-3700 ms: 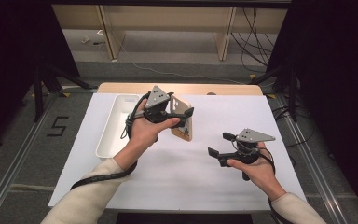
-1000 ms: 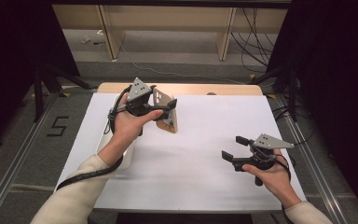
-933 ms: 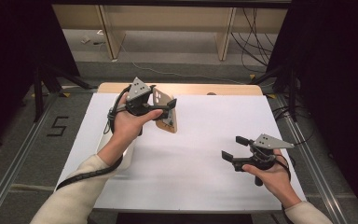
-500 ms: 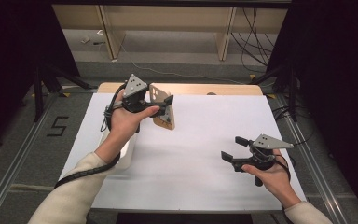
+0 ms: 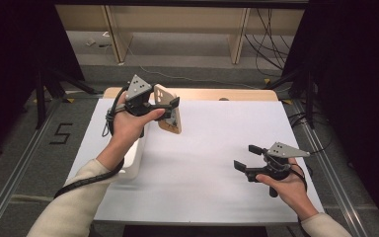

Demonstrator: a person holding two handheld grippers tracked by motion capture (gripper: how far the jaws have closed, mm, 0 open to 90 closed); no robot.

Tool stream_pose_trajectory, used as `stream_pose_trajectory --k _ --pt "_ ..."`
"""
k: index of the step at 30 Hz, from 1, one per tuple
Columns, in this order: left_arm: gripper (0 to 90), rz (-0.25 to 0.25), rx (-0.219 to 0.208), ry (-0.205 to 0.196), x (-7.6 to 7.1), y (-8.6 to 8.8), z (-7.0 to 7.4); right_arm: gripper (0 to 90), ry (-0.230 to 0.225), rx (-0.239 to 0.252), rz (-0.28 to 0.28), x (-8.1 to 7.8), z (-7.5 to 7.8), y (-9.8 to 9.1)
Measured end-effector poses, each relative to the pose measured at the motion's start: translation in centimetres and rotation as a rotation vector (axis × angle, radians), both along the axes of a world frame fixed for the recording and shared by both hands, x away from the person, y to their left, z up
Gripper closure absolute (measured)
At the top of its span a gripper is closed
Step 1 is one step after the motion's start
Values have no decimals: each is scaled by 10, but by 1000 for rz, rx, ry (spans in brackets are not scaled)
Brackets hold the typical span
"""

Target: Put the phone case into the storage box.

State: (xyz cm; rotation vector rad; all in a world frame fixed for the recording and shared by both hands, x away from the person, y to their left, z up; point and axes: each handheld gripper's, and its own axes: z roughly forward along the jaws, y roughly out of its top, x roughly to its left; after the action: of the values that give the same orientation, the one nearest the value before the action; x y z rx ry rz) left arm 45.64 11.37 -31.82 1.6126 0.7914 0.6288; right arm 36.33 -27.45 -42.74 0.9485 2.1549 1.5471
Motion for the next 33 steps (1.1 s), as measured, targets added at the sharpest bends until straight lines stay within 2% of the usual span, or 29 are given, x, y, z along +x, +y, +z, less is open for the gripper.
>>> stream_pose_trajectory --k 15,33 --pt "107 28 4 -16 1 14 9 157 0 -4 6 0 0 1" --pt "107 70 7 -23 0 35 10 158 11 -5 11 0 -1 1"
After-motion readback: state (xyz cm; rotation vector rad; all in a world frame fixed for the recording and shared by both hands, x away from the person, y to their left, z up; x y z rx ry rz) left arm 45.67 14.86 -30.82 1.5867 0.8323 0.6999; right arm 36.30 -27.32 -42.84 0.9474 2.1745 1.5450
